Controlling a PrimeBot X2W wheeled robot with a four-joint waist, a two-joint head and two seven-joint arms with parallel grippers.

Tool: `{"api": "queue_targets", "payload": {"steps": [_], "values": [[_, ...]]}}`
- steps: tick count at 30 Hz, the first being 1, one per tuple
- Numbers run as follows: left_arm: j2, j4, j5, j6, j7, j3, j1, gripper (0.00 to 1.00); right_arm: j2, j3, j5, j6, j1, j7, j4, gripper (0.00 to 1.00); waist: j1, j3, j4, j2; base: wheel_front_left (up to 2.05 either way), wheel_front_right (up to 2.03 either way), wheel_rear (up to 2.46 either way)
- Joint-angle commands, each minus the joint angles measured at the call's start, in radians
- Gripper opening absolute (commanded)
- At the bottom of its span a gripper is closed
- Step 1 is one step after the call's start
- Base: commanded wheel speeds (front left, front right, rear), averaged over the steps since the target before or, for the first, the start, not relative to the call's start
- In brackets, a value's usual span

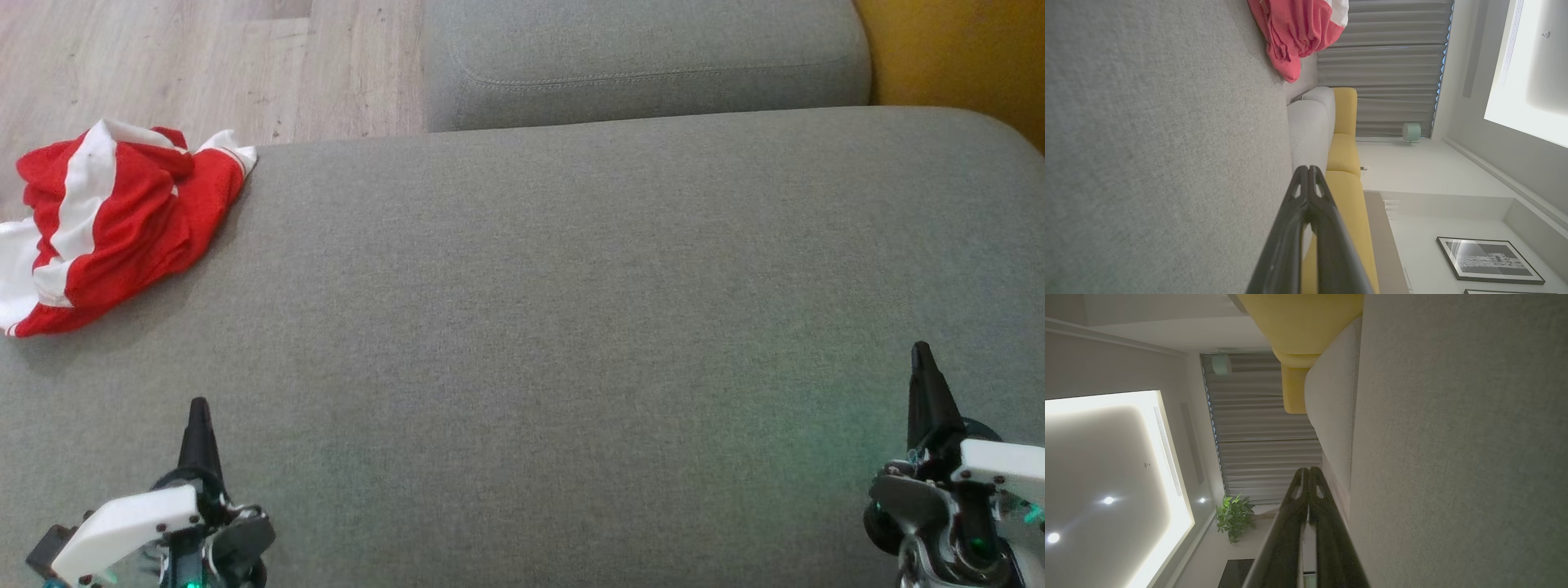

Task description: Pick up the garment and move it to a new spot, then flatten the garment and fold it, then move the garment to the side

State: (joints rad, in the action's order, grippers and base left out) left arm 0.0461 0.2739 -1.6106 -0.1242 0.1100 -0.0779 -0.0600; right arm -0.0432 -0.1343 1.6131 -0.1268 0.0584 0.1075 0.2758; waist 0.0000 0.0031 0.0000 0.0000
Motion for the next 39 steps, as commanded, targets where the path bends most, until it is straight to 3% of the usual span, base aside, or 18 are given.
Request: {"api": "queue_targets", "payload": {"steps": [1,39], "values": [[0.004,-0.029,0.002,-0.007,0.003,-0.035,-0.048,0.00,-0.007,0.021,-0.004,-0.004,0.049,0.005,-0.031,0.00,0.0000,0.000,0.000,0.0000,0.00,0.00,0.00],[0.004,-0.029,0.002,-0.007,0.003,-0.035,-0.048,0.00,-0.007,0.021,-0.004,-0.004,0.049,0.005,-0.031,0.00,0.0000,0.000,0.000,0.0000,0.00,0.00,0.00]]}}
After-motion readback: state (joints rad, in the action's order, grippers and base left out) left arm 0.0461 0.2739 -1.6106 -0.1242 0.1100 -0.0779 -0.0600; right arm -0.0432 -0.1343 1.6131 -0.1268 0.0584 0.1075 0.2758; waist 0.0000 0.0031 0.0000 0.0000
